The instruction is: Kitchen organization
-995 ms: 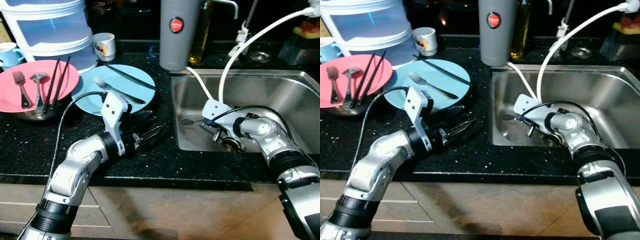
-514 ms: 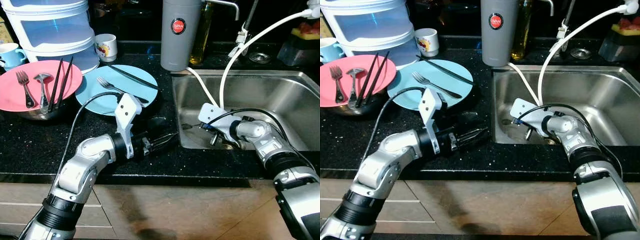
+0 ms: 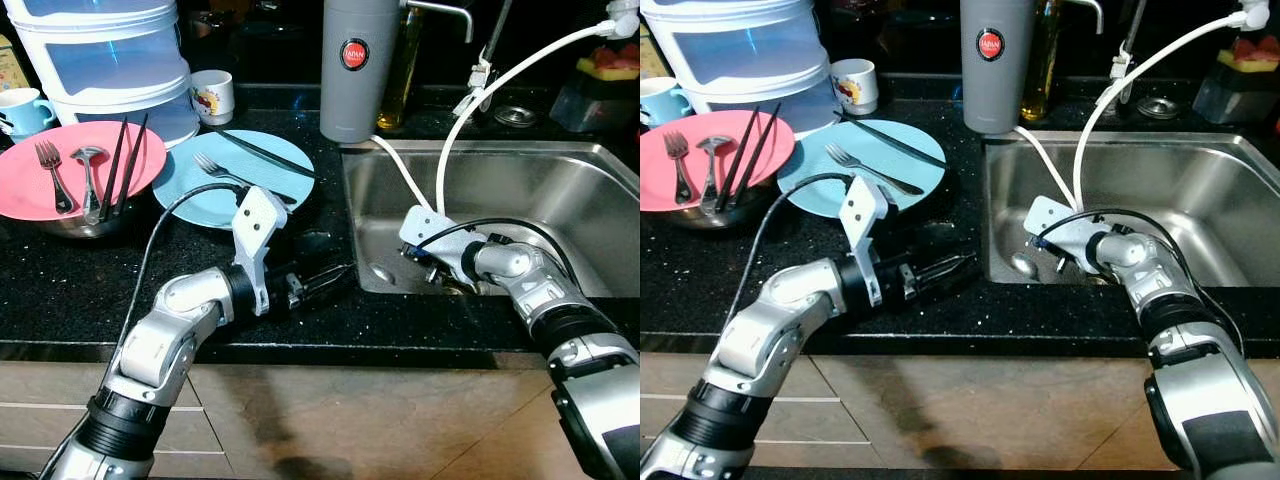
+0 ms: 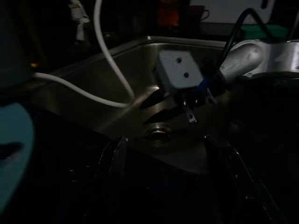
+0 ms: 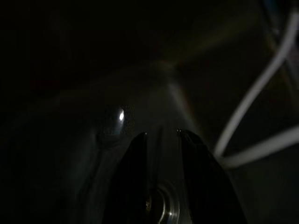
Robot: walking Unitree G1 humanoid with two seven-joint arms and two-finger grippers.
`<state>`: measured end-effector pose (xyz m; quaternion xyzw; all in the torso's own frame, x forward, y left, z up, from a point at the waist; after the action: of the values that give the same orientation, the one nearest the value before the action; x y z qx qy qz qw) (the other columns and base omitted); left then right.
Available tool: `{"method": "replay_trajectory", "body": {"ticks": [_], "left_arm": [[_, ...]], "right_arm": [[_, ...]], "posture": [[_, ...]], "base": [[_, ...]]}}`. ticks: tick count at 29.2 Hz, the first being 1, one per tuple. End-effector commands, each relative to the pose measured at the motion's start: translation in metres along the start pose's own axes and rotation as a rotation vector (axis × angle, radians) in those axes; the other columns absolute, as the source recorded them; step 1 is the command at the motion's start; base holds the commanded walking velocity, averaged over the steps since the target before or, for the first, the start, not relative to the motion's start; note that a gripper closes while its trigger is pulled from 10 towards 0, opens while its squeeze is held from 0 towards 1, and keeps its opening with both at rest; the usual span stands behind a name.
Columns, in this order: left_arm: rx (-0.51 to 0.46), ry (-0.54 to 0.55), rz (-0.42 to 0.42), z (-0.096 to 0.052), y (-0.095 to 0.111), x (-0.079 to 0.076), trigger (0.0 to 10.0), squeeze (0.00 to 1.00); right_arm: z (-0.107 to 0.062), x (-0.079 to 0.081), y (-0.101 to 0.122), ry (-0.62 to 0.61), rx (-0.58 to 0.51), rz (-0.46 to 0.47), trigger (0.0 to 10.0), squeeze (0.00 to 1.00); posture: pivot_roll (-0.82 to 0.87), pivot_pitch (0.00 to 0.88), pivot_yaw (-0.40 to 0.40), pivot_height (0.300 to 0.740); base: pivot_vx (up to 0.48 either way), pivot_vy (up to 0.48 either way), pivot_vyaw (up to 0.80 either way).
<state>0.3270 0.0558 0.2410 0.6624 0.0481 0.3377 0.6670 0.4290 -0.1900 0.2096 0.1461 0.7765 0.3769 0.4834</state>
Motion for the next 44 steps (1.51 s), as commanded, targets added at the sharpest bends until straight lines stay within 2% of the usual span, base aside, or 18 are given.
{"method": "replay_trajectory", "body": {"ticks": [1, 4, 5, 7, 9, 12, 14, 18, 19, 23, 25, 34, 44], "left_arm": [[-0.002, 0.025, 0.008, 0.001, 0.002, 0.004, 10.0, 0.0], [0.001, 0.065, 0.016, -0.001, 0.003, 0.008, 10.0, 0.0], [0.001, 0.065, 0.016, -0.001, 0.003, 0.008, 10.0, 0.0], [0.006, 0.14, 0.01, -0.004, 0.003, 0.016, 10.0, 0.0], [-0.007, 0.193, 0.003, -0.006, 0.005, 0.021, 10.0, 0.0], [-0.016, 0.217, 0.004, -0.007, 0.006, 0.023, 10.0, 0.0], [-0.018, 0.259, 0.024, -0.009, 0.008, 0.026, 10.0, 0.0], [-0.004, 0.271, 0.039, -0.009, 0.008, 0.027, 10.0, 0.0], [-0.001, 0.268, 0.049, -0.009, 0.009, 0.027, 10.0, 0.0], [-0.002, 0.269, 0.05, -0.008, 0.009, 0.027, 10.0, 0.0], [-0.023, 0.277, 0.018, -0.008, 0.011, 0.027, 10.0, 0.0], [-0.017, 0.252, 0.022, -0.011, 0.009, 0.019, 10.0, 0.0], [-0.005, 0.29, 0.038, -0.016, 0.009, 0.025, 10.0, 0.0]], "right_arm": [[-0.002, -0.02, 0.011, -0.114, -0.058, 0.11, 10.0, 0.0], [-0.008, -0.045, 0.025, -0.267, -0.172, 0.29, 10.0, 0.0], [-0.008, -0.045, 0.025, -0.267, -0.172, 0.29, 10.0, 0.0], [-0.017, -0.069, 0.038, -0.426, -0.343, 0.544, 10.0, 0.0], [-0.024, -0.078, 0.04, -0.511, -0.438, 0.706, 10.0, 0.0], [-0.025, -0.078, 0.037, -0.55, -0.451, 0.743, 10.0, 0.0], [-0.029, -0.077, 0.029, -0.646, -0.47, 0.813, 10.0, 0.0], [-0.028, -0.07, 0.031, -0.66, -0.492, 0.835, 10.0, 0.0], [-0.024, -0.064, 0.036, -0.643, -0.502, 0.836, 10.0, 0.0], [-0.022, -0.061, 0.039, -0.635, -0.509, 0.844, 10.0, 0.0], [-0.021, -0.058, 0.043, -0.637, -0.514, 0.856, 10.0, 0.0], [-0.024, -0.057, 0.048, -0.643, -0.52, 0.854, 10.0, 0.0], [-0.02, -0.048, 0.055, -0.618, -0.519, 0.859, 10.0, 0.0]], "posture": [[0.07, 0.095, 0.019, 0.74], [0.07, 0.095, 0.018, 0.74], [0.07, 0.095, 0.018, 0.74], [0.06, 0.093, 0.02, 0.74], [0.06, 0.092, 0.019, 0.74], [0.06, 0.091, 0.019, 0.74], [0.07, 0.088, 0.019, 0.74], [0.07, 0.082, 0.019, 0.74], [0.07, 0.076, 0.02, 0.74], [0.07, 0.076, 0.02, 0.74], [0.07, 0.075, 0.019, 0.74], [0.06, 0.081, 0.012, 0.74], [0.07, 0.087, 0.004, 0.74]], "base": [[0.0, 0.0, 0.0], [0.0, 0.0, 0.0], [0.0, 0.0, 0.0], [0.0, 0.0, 0.0], [0.0, 0.0, 0.0], [0.0, 0.0, 0.0], [0.0, 0.0, 0.0], [0.0, 0.0, 0.0], [0.0, -0.48, 0.0], [0.0, -0.24, 0.0], [0.0, 0.0, 0.0], [0.0, 0.0, 0.0], [0.0, -0.083, 0.0]]}}
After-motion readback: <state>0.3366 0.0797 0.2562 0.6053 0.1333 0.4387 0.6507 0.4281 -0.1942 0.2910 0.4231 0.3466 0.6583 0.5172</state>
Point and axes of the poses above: a point about 5 cm out from each wrist's last joint towards the gripper, its own z axis pointing out of the wrist towards the gripper, its own y axis along the axis of the wrist's last joint, x = y × z, the point moved 4 cm from there along z, pointing out of the wrist towards the gripper, and after that the axes turned 11 degrees about z, right-handed, at the moved point
